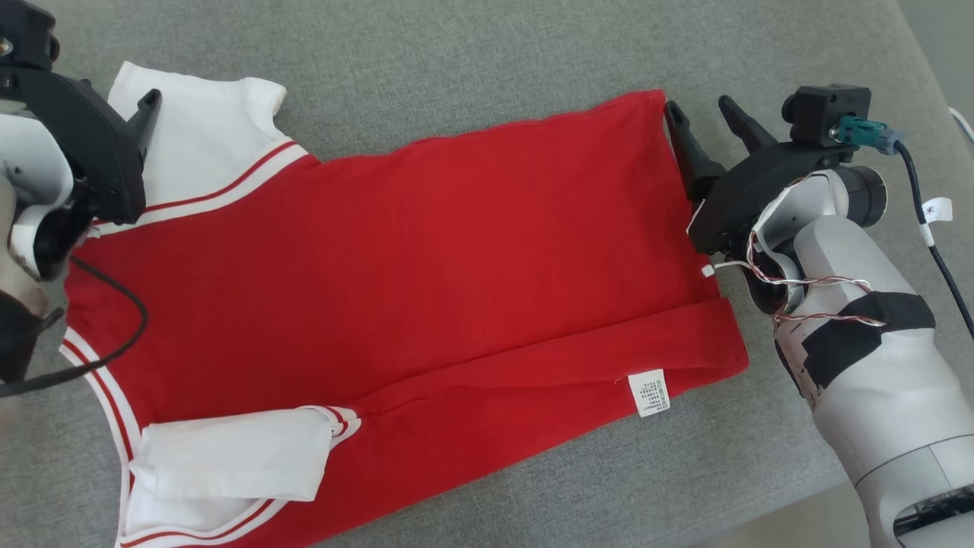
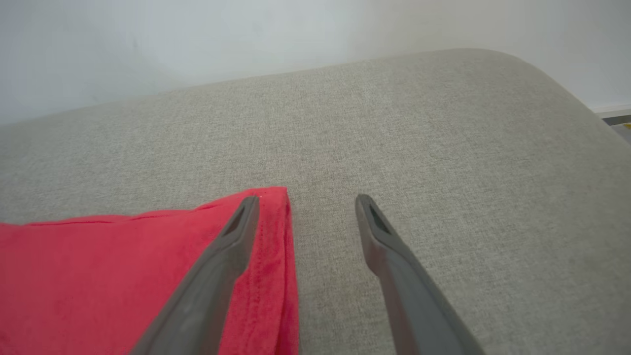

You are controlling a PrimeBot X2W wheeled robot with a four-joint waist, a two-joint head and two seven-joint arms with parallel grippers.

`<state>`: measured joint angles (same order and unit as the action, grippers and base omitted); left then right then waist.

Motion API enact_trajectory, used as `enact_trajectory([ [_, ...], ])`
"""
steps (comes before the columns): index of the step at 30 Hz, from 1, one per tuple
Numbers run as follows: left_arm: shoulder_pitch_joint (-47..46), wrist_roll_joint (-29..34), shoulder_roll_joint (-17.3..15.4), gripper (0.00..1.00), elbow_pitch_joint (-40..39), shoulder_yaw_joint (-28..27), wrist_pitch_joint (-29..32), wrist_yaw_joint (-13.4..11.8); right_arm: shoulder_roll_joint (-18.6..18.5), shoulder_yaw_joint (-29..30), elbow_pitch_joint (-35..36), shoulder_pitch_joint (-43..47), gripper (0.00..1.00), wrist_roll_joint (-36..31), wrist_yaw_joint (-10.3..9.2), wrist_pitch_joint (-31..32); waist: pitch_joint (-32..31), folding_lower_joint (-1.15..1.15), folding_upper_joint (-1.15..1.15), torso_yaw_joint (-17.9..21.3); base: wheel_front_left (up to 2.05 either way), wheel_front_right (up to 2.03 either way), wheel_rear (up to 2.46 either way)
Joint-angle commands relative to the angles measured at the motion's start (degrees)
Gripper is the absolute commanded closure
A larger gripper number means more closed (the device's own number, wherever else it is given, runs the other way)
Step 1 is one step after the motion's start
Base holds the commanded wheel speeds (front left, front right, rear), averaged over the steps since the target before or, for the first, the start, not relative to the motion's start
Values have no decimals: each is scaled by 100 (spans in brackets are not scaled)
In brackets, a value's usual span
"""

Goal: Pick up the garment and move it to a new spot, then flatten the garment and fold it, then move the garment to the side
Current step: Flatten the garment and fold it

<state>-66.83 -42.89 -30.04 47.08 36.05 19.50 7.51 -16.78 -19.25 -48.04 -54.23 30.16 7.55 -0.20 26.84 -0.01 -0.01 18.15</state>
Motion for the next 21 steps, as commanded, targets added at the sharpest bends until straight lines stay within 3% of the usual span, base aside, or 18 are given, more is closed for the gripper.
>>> enact_trajectory([
  [1, -130, 20, -51, 0, 60, 60, -18, -8, 39, -67, -62, -87, 0, 66, -14, 20, 59, 1, 1, 12, 0, 0, 0],
  [18, -646, -366, 52, 0, 672, 693, 192, -8, 203, -826, -620, -718, 0, 528, -14, 52, 371, 1, 1, 58, 0, 0, 0],
  [19, -639, -386, 59, 0, 720, 721, 219, -9, 216, -865, -645, -762, 9, 557, -14, 34, 389, 1, 1, 57, 0, 0, 0],
  [20, -629, -422, 66, 45, 764, 758, 271, -9, 232, -912, -677, -791, 57, 570, -14, 25, 402, 1, 1, 57, 0, 0, 0],
  [21, -621, -457, 83, 81, 759, 812, 304, -10, 243, -953, -711, -827, 78, 579, -14, 20, 412, 1, 1, 54, 0, 0, 0],
])
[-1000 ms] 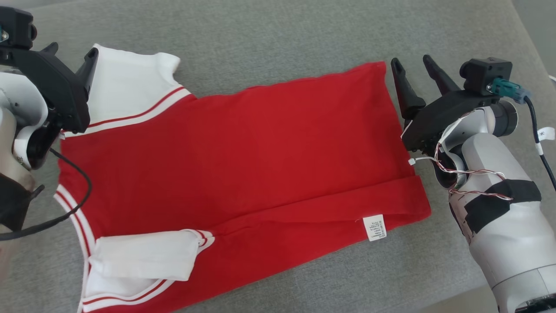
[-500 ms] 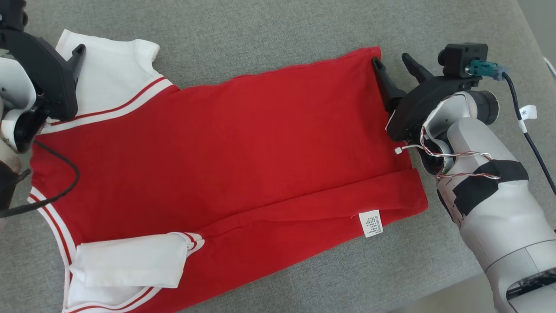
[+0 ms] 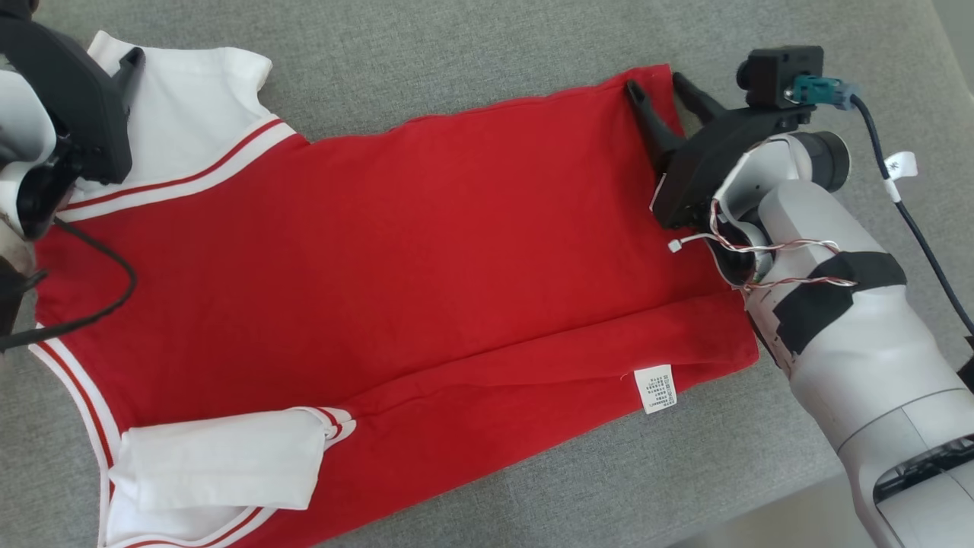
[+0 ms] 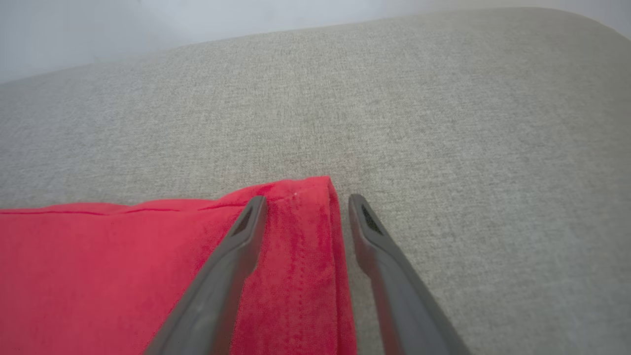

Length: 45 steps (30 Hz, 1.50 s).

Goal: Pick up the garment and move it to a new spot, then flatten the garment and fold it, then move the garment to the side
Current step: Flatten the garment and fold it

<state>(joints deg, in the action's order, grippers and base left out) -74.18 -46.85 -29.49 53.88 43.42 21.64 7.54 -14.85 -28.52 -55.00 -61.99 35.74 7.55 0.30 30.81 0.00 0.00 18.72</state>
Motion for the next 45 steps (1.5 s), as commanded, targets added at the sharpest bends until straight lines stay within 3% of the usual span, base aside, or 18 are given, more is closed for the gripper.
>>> enact_trajectory([
  [1, 114, -104, 28, 100, 90, 97, 78, -12, 48, -52, -52, -90, 100, 51, -14, -45, 22, 0, 0, -11, 0, 0, 0],
  [5, 144, -206, 73, 100, 62, 169, 66, -11, -10, -125, -126, -183, 100, 104, -14, -177, 1, 0, 0, -71, 0, 0, 0],
  [15, 128, -539, 143, 100, -259, 235, -825, -11, -234, -368, -320, -69, 100, 317, -14, -558, -339, 0, 0, -314, 0, 0, 0],
  [29, 1486, -1014, -89, 100, -1817, 327, -2495, -30, -945, -548, 312, 1173, 100, 964, -14, -1271, -1220, 0, 0, -900, 0, 0, 0],
  [36, 2710, -1150, -342, 100, -3019, 247, -3144, -411, -1224, -358, 727, 1911, 100, 1203, -14, -1445, -1481, 0, 0, -1118, 0, 0, 0],
  [45, 4121, -1010, -477, 100, -4603, 70, -3633, -1208, -1362, 144, 1188, 2691, 100, 1358, -14, -1546, -1631, 0, 0, -1326, 0, 0, 0],
])
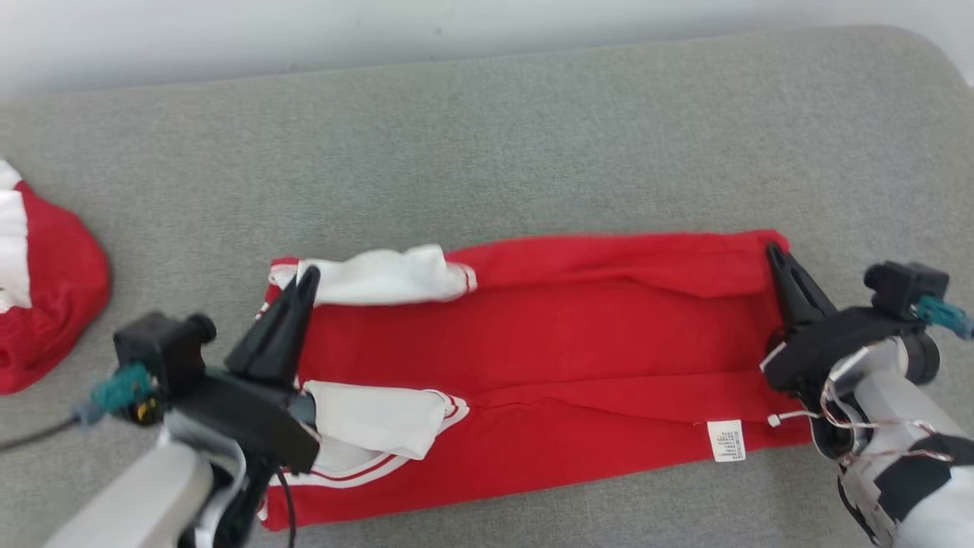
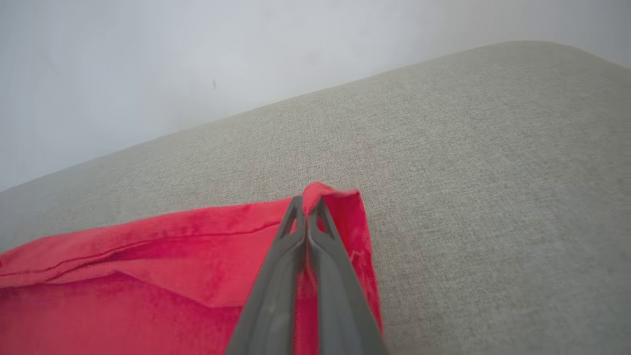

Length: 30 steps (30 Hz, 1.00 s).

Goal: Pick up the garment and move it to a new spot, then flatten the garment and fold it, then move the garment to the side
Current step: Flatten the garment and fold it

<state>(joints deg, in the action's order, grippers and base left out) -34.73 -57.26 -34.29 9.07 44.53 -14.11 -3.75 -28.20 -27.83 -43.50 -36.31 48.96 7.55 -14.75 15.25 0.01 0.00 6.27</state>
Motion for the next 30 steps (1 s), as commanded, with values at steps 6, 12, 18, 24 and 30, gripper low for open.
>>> enact_trajectory([
  [6, 1007, 131, 183, 100, -760, -301, -110, -434, -66, 661, 520, 787, 100, 131, -14, -47, -179, -1, 0, -186, 0, 0, 0],
  [12, 1790, 309, 524, 100, -943, -745, -119, -521, -32, 1221, 1008, 1490, 100, 28, -14, -49, -238, -1, 0, -214, 0, 0, 0],
  [18, 2401, 590, 852, 100, -767, -954, -110, -370, 48, 1501, 1269, 1958, 100, -111, -14, -20, -337, -1, 0, -211, 0, 0, 0],
  [24, 2569, 940, 1099, 0, -386, -1153, -110, -270, 149, 1640, 1293, 2141, 13, -288, -14, 208, -419, -1, 0, -262, 0, 0, 0],
  [30, 2694, 1545, 1366, 0, -437, -1863, -111, -172, 174, 1887, 1438, 2239, 0, -370, -14, 277, -499, -1, 0, -308, 0, 0, 0],
])
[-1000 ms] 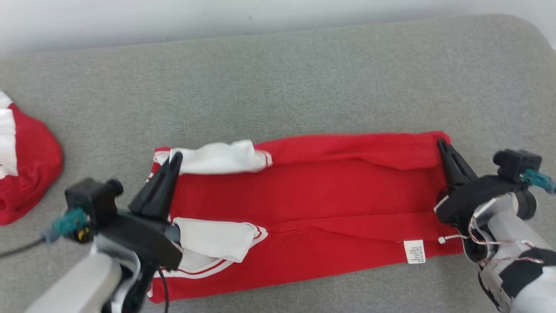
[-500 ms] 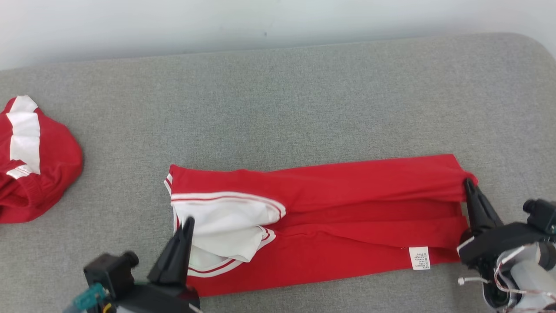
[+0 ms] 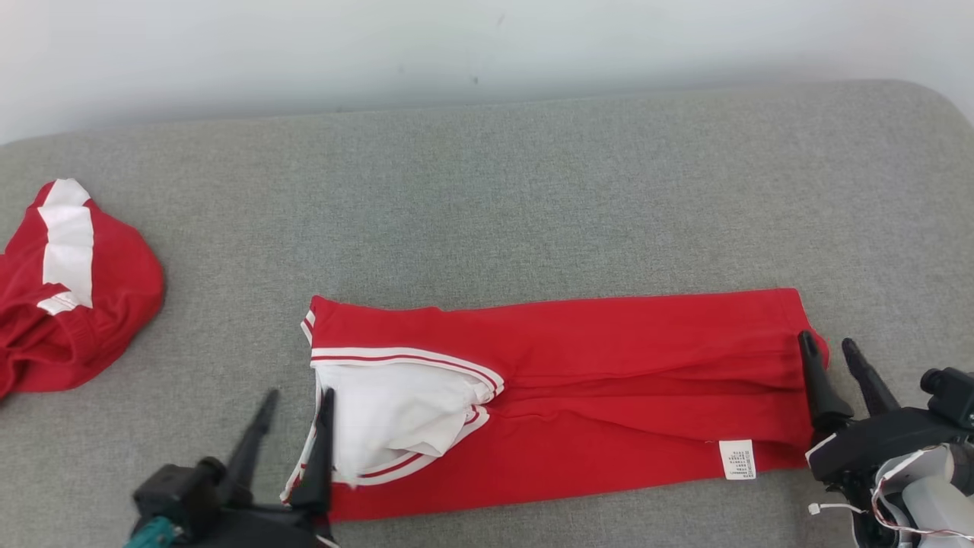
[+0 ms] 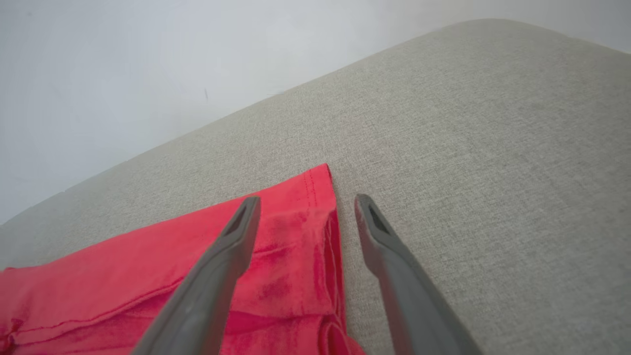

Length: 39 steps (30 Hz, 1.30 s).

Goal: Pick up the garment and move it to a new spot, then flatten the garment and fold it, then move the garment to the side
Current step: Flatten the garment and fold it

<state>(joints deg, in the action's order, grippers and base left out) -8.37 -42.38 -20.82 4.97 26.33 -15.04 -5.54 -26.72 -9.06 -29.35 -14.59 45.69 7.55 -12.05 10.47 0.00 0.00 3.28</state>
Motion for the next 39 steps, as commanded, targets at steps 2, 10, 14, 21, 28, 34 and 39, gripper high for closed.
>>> enact_trajectory([
  [2, 142, 319, 124, 0, -131, -380, -18, -14, 12, 91, 98, 101, 0, -83, -14, 23, -72, 0, 0, -23, 0, 0, 0],
  [10, 543, 1482, 453, 0, -496, -1583, -18, -29, -34, 340, 254, 132, 0, -320, -14, 345, -176, 0, 0, -116, 0, 0, 0],
  [14, 701, 1861, 688, 0, -559, -1992, -18, 18, 18, 439, -66, -52, 0, -547, -14, 761, -167, 0, 0, -205, 0, 0, 0],
  [21, 870, 2184, 1085, 0, -440, -2530, -18, 269, 138, 577, -610, -201, 0, -840, -14, 1095, -156, 0, 0, -347, 0, 0, 0],
  [28, 926, 2491, 1426, 0, -264, -2915, -18, 644, 329, 539, -859, 23, 57, -789, -14, 1381, -224, 0, 0, -449, 0, 0, 0],
  [34, 975, 2819, 1563, 0, -156, -3107, -18, 814, 282, 487, -689, 78, 100, -770, -14, 1285, -346, 0, 0, -373, 0, 0, 0],
  [39, 1055, 3015, 1628, 0, -85, -3245, -18, 905, -33, 806, -815, -51, 100, -850, -14, 1113, -470, 0, 0, -289, 0, 0, 0],
])
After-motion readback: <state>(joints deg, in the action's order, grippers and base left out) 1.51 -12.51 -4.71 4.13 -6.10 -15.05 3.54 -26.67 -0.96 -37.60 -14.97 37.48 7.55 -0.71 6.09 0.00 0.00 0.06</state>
